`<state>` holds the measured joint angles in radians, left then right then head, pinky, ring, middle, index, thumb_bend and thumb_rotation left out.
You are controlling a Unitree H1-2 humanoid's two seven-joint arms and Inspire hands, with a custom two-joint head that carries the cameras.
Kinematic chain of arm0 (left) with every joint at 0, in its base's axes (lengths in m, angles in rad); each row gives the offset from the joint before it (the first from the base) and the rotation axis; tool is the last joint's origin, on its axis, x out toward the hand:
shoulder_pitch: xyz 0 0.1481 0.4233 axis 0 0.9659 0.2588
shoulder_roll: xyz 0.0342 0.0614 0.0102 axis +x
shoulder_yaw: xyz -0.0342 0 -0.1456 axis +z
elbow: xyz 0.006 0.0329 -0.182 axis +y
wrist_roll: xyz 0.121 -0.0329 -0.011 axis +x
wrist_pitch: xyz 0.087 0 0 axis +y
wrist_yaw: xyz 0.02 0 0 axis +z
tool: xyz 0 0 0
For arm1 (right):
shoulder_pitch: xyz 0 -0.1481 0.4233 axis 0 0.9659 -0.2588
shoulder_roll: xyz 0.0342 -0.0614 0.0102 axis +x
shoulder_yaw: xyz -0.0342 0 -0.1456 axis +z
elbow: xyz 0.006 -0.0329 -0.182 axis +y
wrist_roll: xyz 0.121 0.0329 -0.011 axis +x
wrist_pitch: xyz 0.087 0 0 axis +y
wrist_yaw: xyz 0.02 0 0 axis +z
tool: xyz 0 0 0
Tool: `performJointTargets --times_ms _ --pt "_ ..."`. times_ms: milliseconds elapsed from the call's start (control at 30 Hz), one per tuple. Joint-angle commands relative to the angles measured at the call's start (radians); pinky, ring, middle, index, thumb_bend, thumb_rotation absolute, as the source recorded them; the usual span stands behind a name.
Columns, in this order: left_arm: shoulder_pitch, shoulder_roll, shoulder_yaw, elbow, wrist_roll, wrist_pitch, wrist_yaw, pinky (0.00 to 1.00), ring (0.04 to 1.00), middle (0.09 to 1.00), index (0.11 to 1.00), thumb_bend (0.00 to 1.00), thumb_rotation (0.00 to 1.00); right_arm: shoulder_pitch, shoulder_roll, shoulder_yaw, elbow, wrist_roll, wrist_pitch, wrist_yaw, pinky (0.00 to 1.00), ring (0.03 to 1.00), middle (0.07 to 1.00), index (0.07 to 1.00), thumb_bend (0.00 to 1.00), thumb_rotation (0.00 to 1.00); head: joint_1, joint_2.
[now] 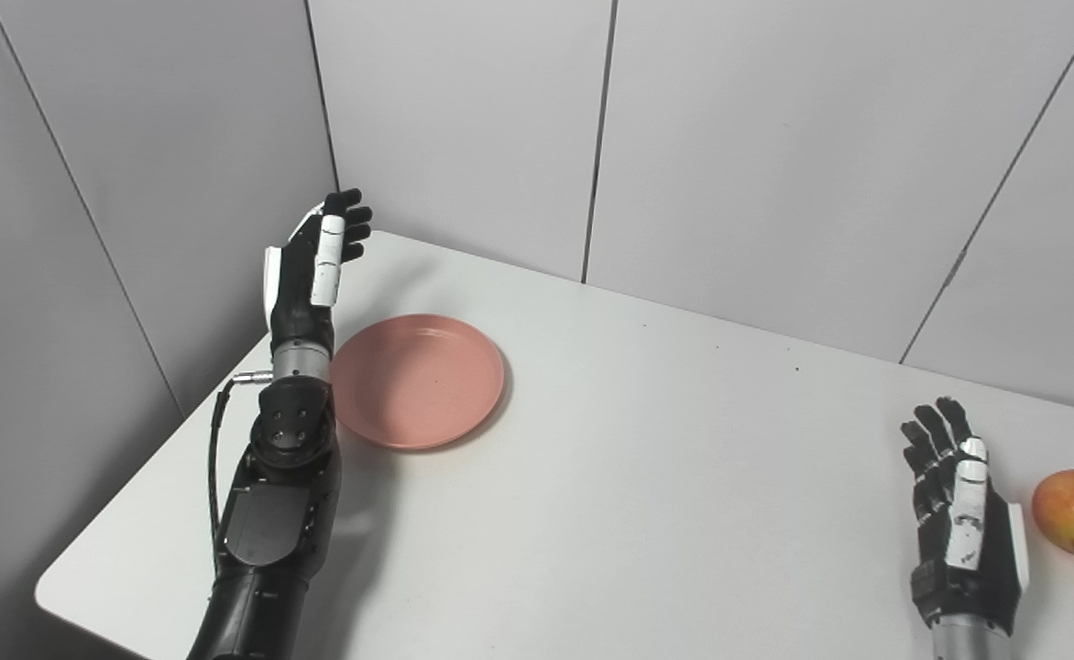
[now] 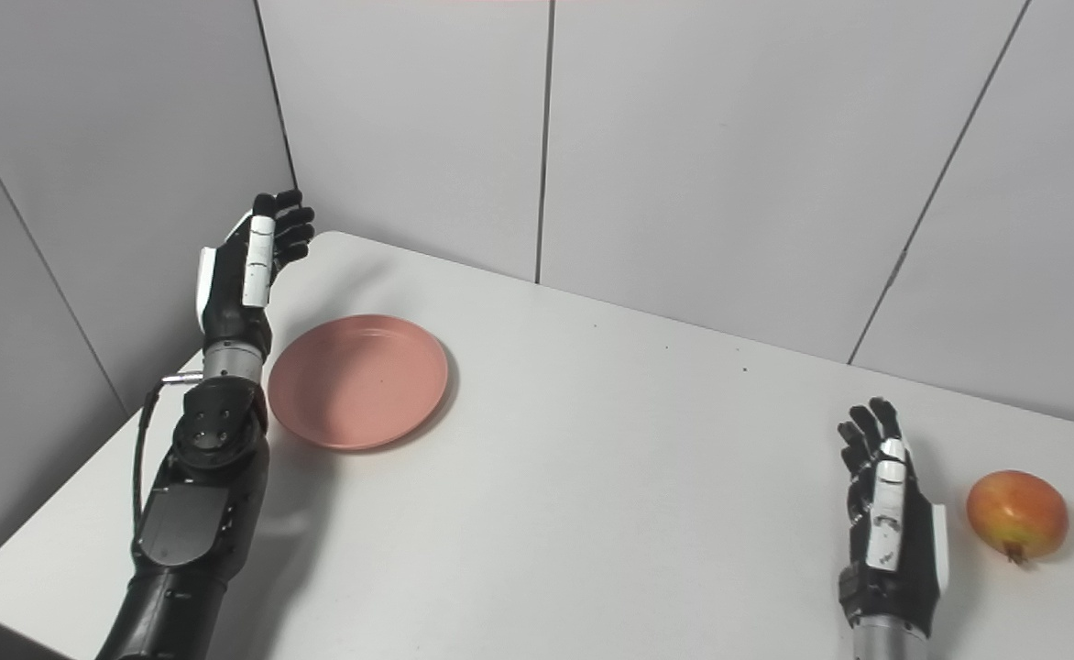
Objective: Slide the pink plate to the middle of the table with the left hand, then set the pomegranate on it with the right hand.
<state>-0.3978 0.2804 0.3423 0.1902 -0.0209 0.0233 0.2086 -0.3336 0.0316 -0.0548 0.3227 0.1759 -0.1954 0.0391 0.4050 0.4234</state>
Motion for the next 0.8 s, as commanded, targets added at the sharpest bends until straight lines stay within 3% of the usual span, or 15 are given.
performJointTargets --times_ms 0,767 --pt "-0.036 0.034 0.001 -0.01 -0.014 -0.032 -0.014 0.75 0.762 0.752 0.732 0.84 1.0 0.03 -0.002 -0.003 0.045 0.0 -0.045 0.016 0.97 0.904 0.898 0.906 0.57 0.93 -0.001 0.0" --pt "-0.028 0.061 0.025 0.142 -0.016 -0.105 -0.011 0.8 0.769 0.751 0.735 0.81 1.0 0.034 -0.002 -0.004 0.035 0.0 -0.035 0.013 0.98 0.904 0.897 0.906 0.57 0.94 0.006 0.002"
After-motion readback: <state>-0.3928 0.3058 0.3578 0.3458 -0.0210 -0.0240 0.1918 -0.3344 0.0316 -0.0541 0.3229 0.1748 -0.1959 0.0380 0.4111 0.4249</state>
